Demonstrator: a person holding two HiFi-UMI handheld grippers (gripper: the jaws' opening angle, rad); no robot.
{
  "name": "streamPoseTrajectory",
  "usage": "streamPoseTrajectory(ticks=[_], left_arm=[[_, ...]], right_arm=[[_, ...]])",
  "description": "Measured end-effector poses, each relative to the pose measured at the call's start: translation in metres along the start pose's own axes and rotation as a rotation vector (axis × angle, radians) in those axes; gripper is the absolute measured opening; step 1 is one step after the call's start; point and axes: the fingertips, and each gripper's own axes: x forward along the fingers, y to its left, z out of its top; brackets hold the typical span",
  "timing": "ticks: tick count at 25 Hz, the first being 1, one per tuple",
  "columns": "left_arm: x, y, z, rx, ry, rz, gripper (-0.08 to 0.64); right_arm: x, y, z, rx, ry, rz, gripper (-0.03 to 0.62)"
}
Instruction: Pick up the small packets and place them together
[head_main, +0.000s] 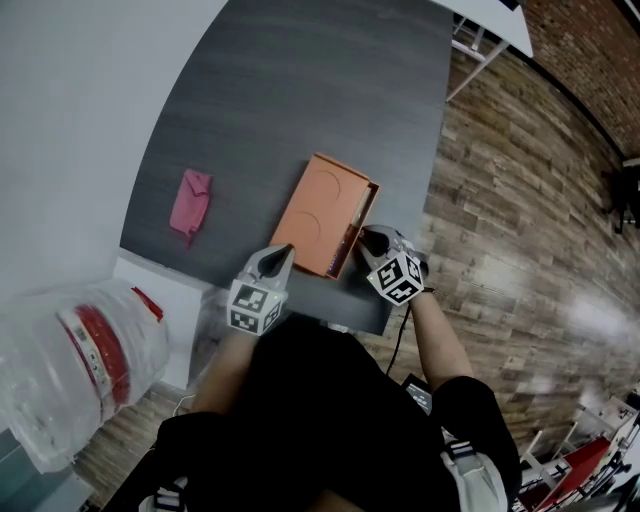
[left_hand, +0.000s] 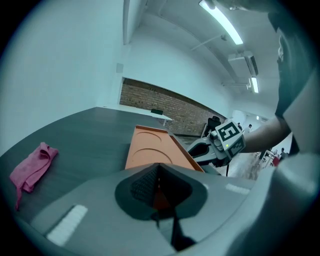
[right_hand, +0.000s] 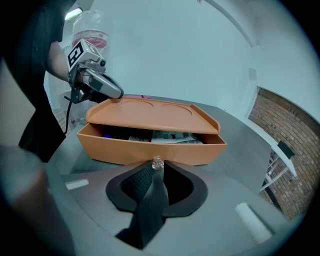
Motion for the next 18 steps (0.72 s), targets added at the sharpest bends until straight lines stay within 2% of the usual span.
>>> streamPoseTrajectory(ticks=[7,18], left_arm=[[0.004,-0.001,-0.004,0.071,0.037,0.013,0.000],[0.003,0.003,-0.002,0.054,0.018,0.021,-0.001]], right_arm=[[-0.009,-0.002,-0.009,0.031,0.000,-0.022,0.071],[-0.027,-0.005,-0.035,0.062,0.038,-0.047,0.071]])
